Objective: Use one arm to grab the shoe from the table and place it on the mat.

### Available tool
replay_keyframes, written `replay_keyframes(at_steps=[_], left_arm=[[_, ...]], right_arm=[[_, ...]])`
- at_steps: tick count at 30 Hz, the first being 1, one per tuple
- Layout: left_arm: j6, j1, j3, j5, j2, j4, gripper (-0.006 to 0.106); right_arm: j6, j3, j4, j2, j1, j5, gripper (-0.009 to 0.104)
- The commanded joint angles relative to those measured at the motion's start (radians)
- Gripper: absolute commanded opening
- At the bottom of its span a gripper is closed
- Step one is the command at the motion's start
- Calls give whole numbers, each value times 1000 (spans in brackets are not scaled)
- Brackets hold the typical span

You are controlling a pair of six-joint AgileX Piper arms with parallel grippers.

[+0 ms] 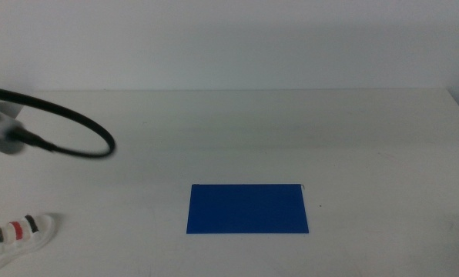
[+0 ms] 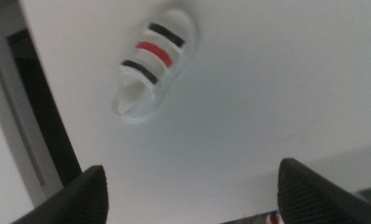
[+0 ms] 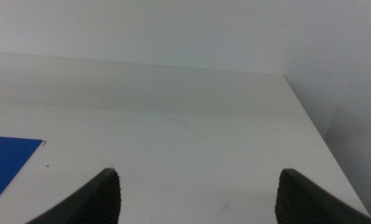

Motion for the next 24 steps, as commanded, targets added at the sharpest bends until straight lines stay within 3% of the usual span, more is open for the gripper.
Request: replay_keyframes(at_steps=[1, 6, 15, 24], left_arm=[[85, -2, -33, 16, 45, 4, 94], [191, 27, -54, -27, 167, 2, 94], [553, 250, -127, -42, 390, -168, 94], [632, 265, -127, -143, 582, -94, 94]], right_arm=[[-8, 5, -9, -26, 1, -76, 64], [-8, 5, -9, -26, 1, -76, 64], [-8, 5, -9, -26, 1, -76, 64], [-8, 5, -9, -26, 1, -76, 64]])
